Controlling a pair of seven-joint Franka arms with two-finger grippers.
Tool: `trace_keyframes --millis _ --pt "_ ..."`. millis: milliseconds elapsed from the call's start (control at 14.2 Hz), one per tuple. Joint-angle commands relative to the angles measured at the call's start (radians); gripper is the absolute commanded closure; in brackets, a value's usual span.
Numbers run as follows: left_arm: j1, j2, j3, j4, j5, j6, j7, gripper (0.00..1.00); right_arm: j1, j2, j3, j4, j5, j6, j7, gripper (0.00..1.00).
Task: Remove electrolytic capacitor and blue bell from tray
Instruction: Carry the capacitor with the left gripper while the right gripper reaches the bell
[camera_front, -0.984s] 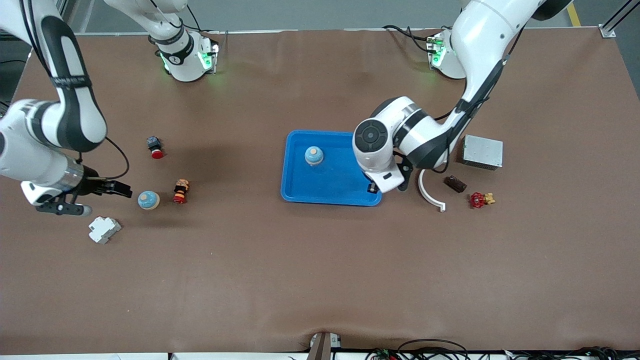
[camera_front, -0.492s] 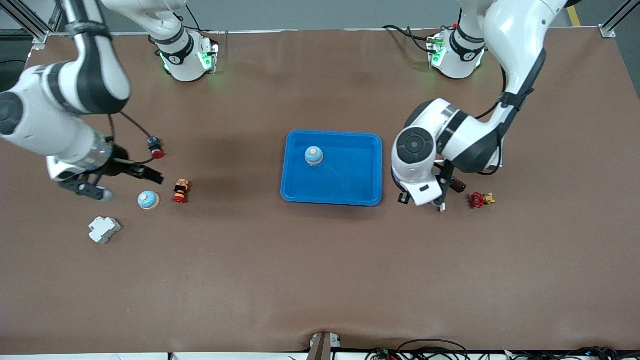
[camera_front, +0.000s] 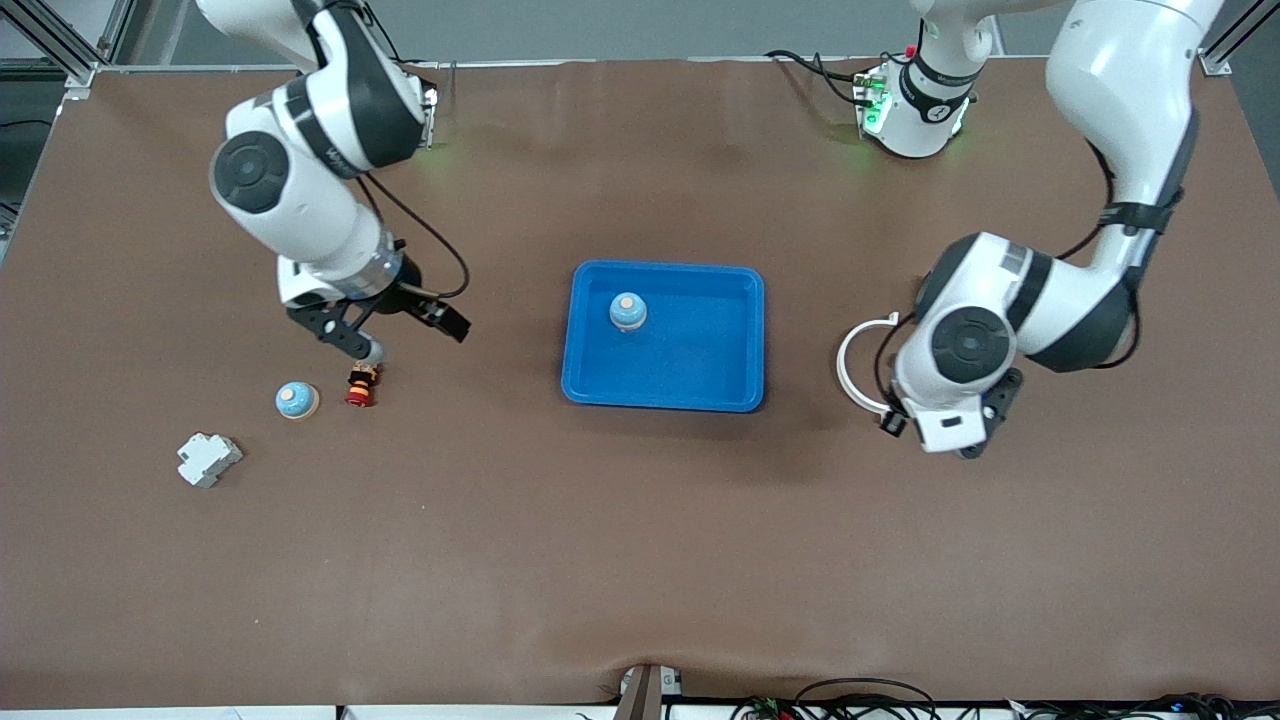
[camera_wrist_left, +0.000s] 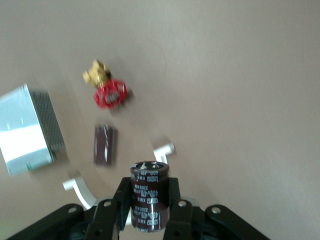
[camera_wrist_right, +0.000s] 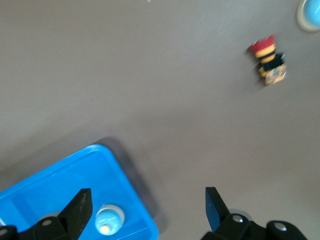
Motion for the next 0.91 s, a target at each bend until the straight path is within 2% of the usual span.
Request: trace_keyframes --millis 0,281,422,703,844 --pt "0.072 0.002 -0.009 -0.020 0.031 0.038 0.105 1.00 0.089 0.002 -0.014 -0.013 0.003 0.057 0.152 0.00" --pt "0.161 0.059 -0.006 -0.019 0.132 0.115 0.237 1.00 0.172 0.099 -0.014 -0.009 -0.041 0.165 0.298 0.00" --pt "0.188 0.093 -0.003 -0.011 0.165 0.152 0.257 1.00 0.202 0.165 -0.015 -0.002 -0.041 0.217 0.324 0.00" --pt "0.262 0.156 -0.003 -0.013 0.311 0.221 0.284 1.00 0.261 0.295 -0.019 0.056 -0.052 0.254 0.390 0.00" --pt "0.277 0.172 -0.003 -0.003 0.340 0.235 0.284 1.00 0.288 0.352 -0.019 0.087 -0.107 0.271 0.470 0.00"
